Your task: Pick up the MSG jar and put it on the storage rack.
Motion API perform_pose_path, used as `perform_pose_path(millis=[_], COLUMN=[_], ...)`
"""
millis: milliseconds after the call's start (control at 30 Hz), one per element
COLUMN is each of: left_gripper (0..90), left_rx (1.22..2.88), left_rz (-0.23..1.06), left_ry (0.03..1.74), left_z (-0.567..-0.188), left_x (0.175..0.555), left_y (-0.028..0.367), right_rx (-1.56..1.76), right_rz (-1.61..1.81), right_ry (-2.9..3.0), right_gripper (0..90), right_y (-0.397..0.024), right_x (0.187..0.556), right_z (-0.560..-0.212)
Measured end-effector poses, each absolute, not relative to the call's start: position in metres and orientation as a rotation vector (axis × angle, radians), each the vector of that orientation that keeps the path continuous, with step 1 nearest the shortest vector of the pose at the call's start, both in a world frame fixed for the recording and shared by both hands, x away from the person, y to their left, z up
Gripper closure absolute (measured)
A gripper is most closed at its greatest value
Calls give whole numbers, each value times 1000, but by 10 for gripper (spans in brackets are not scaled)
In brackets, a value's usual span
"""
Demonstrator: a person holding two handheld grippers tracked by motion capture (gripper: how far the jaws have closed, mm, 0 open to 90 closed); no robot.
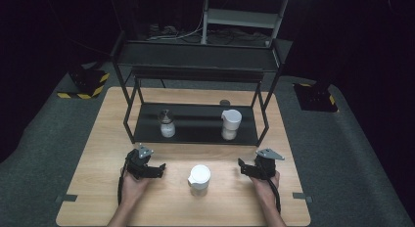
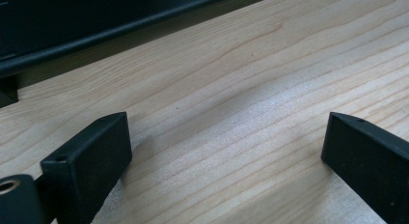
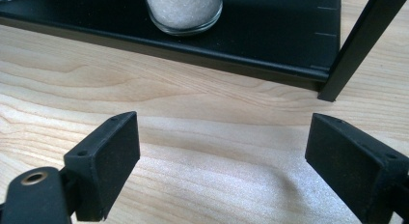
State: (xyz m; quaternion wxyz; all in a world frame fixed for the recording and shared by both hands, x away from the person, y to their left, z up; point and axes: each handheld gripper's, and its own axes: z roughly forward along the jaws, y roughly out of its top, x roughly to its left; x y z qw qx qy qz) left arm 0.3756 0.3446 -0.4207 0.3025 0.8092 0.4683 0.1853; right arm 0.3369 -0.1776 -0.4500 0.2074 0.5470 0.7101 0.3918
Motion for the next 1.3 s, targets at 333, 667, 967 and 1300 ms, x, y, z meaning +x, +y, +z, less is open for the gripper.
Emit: perform_pose_path(millis=[333,667,967,1300], left_gripper=[36,36,36,36], left_rx=[2146,2146,2146,2146], left_rz=[491,491,491,491], left_ry=[1242,1242,1241,1241], left_z=[-421,-421,-421,-421], left_x=[376,376,376,376], left_y=[345,345,345,345], right_rx=[1530,1540,1553,1586], right_rz=[1080,1077,1050,1016], right_ry=[1988,1989,1997,2011], right_gripper=[117,117,118,114], right_y=[-177,-176,-173,-171], right_x=[336,337,338,344], right_z=[-452,-452,-450,-447])
